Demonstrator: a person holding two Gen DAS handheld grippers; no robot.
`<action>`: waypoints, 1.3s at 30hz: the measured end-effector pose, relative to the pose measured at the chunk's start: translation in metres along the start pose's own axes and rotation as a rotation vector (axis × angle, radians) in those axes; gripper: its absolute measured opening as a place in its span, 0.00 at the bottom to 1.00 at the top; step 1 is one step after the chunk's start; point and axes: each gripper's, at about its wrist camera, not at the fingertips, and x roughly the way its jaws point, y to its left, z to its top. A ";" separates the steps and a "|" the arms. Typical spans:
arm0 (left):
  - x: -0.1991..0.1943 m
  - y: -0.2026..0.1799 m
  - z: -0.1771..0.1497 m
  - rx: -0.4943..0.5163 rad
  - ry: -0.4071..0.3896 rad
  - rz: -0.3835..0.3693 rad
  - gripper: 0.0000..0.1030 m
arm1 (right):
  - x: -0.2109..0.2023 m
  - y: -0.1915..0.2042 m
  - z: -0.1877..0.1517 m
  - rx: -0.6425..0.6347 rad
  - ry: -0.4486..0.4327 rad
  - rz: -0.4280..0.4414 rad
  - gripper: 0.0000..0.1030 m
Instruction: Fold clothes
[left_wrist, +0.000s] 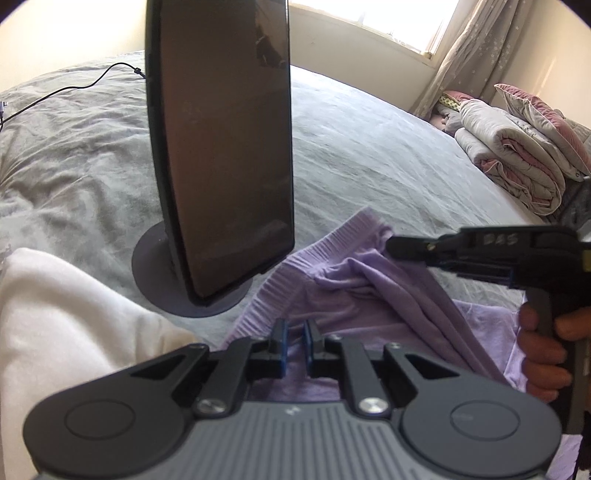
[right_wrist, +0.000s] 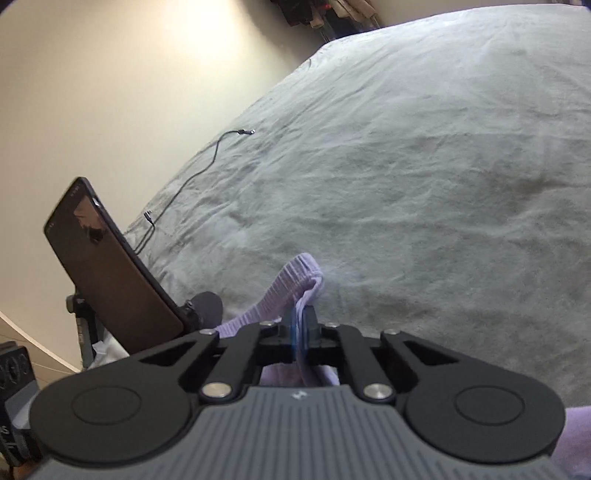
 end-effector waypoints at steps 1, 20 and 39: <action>-0.001 0.001 0.001 -0.012 0.002 -0.007 0.11 | -0.006 0.005 0.001 -0.005 -0.014 0.014 0.05; -0.054 0.059 -0.009 -0.445 0.008 -0.330 0.55 | -0.021 0.100 -0.059 -0.200 0.086 0.011 0.05; -0.032 -0.002 -0.005 -0.369 0.151 -0.099 0.52 | -0.147 0.073 -0.070 0.027 0.112 -0.371 0.27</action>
